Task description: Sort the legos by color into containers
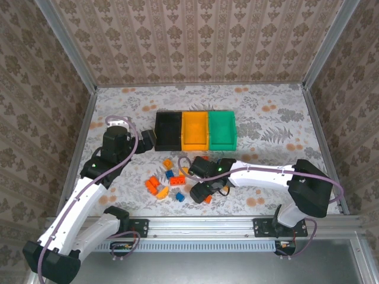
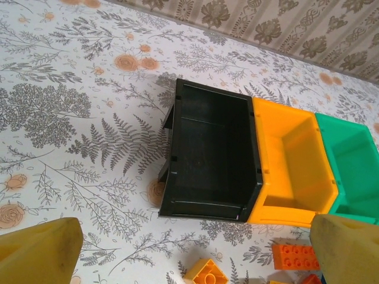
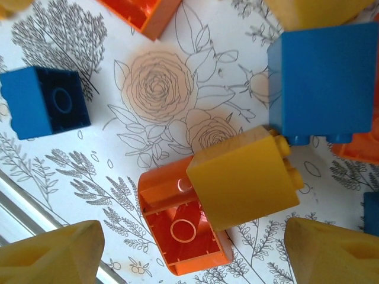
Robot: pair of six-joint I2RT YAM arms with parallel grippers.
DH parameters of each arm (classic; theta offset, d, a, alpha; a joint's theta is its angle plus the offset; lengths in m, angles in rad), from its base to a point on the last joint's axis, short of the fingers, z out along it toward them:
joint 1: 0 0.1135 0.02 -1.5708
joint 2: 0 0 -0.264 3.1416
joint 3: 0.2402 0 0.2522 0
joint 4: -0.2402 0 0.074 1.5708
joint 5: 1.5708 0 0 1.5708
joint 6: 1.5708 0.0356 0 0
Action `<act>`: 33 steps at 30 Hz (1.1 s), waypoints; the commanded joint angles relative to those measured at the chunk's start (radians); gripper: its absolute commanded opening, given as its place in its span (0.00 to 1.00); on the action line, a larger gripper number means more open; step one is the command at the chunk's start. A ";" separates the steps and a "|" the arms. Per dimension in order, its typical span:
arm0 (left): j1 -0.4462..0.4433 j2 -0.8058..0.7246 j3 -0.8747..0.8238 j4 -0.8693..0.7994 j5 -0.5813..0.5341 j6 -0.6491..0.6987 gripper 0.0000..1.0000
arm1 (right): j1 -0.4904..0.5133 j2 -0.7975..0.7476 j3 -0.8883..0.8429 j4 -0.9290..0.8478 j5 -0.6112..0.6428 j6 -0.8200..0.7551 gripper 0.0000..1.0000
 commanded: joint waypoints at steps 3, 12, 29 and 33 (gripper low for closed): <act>0.013 -0.003 -0.011 -0.010 0.004 -0.016 1.00 | 0.023 0.076 -0.008 -0.003 0.046 -0.010 0.80; 0.032 0.024 -0.010 -0.008 0.020 -0.020 1.00 | 0.074 0.134 0.008 -0.038 0.083 -0.039 0.70; 0.039 0.069 -0.006 0.013 0.037 -0.031 1.00 | 0.020 -0.082 -0.022 0.022 0.073 -0.060 0.31; 0.040 0.079 -0.018 0.037 0.044 -0.042 1.00 | -0.153 -0.172 0.036 0.030 0.100 -0.056 0.30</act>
